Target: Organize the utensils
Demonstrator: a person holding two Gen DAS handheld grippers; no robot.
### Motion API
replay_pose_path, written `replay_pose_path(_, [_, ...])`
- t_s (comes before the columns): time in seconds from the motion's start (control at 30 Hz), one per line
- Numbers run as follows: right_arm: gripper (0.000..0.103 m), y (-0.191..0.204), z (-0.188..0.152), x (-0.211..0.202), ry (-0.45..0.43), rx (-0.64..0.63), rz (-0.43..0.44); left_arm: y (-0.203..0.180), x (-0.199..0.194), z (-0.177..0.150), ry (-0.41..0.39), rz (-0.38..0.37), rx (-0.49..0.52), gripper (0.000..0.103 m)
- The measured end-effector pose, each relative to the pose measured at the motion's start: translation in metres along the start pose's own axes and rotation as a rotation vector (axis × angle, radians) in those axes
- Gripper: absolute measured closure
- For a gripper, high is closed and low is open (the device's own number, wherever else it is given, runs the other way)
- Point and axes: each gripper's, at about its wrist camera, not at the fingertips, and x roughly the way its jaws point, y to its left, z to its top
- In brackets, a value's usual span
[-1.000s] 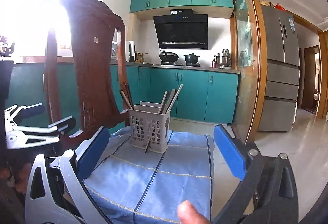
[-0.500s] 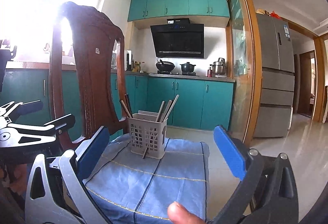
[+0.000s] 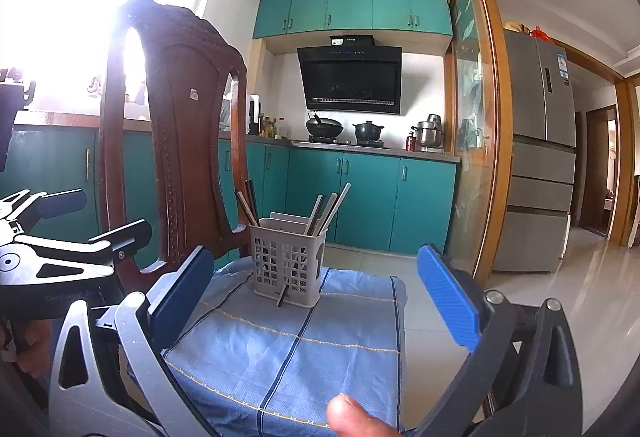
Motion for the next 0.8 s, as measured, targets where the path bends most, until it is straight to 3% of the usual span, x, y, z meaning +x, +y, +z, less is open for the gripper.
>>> replay_pose_path(0.8, [0.003, 0.0054, 0.0047, 0.0000, -0.003, -0.014, -0.004, 0.0025, -0.0013, 0.0016, 0.000, -0.001, 0.000, 0.004])
